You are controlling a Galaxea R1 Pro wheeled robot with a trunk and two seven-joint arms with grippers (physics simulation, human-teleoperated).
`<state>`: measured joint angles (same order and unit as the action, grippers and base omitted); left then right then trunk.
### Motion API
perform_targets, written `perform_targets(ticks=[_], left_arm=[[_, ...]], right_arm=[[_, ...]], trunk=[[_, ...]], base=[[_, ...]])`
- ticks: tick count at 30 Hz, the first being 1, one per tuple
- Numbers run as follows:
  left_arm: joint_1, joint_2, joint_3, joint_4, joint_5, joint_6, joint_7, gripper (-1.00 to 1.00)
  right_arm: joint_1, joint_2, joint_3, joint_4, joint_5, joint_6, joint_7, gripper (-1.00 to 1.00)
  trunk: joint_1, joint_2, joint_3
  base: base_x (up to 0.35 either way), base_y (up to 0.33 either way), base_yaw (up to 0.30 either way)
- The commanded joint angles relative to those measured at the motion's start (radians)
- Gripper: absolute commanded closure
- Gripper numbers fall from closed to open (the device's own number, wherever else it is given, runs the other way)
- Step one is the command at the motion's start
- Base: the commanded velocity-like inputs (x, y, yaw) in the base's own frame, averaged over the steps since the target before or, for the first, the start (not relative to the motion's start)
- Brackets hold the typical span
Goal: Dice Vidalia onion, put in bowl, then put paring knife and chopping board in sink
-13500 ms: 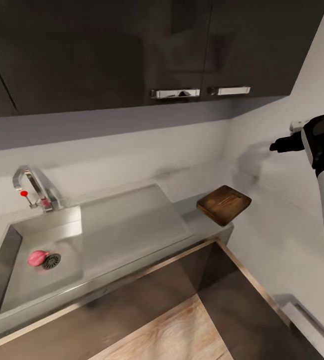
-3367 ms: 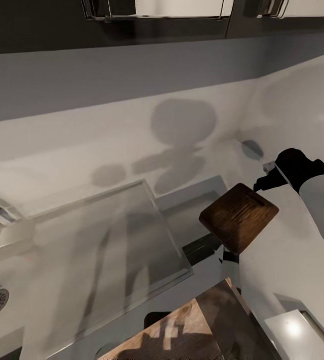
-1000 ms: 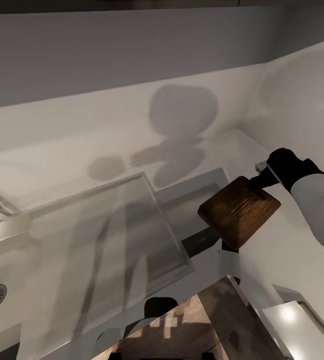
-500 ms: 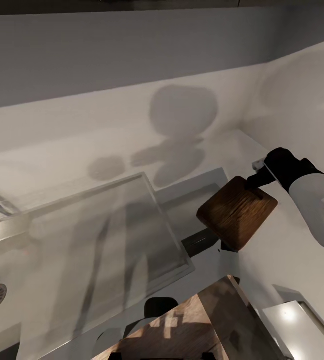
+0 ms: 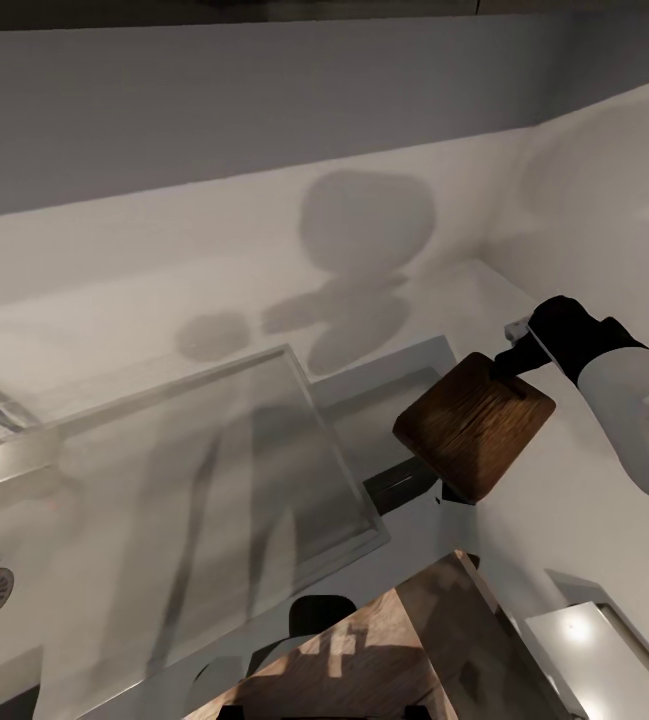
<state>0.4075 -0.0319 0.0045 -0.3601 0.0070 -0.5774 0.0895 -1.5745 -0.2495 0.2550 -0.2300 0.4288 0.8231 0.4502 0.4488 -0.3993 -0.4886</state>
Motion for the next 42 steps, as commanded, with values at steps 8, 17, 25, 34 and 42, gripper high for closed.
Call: perform_targets(ticks=[8, 17, 25, 34, 42], left_arm=[[0.001, 0.0, 0.0, -0.001, 0.001, -0.001, 0.002, -1.0], [0.001, 0.0, 0.0, 0.0, 0.001, 0.0, 0.002, -1.0], [0.001, 0.0, 0.0, 0.0, 0.001, 0.001, 0.002, -1.0], [0.001, 0.0, 0.0, 0.0, 0.001, 0.001, 0.002, -1.0], [0.001, 0.0, 0.0, 0.0, 0.001, 0.001, 0.002, -1.0]], right_arm=[[0.001, 0.001, -0.007, 0.013, -0.015, 0.0, 0.004, 1.0], [0.001, 0.001, 0.004, 0.02, 0.119, -0.004, -0.015, 1.0], [0.001, 0.001, 0.004, 0.02, 0.119, -0.004, -0.015, 1.0], [0.001, 0.001, 0.004, 0.018, 0.119, -0.004, -0.015, 1.0], [0.001, 0.002, 0.004, 0.018, 0.119, -0.004, -0.015, 1.0]], trunk=[[0.001, -0.001, -0.002], [0.001, -0.001, -0.002], [0.001, -0.001, 0.002], [0.001, -0.001, 0.016], [0.001, -0.001, 0.028]], base=[[0.0, 0.0, 0.0], [0.0, 0.0, 0.0], [0.0, 0.0, 0.0], [0.0, 0.0, 0.0], [0.0, 0.0, 0.0]])
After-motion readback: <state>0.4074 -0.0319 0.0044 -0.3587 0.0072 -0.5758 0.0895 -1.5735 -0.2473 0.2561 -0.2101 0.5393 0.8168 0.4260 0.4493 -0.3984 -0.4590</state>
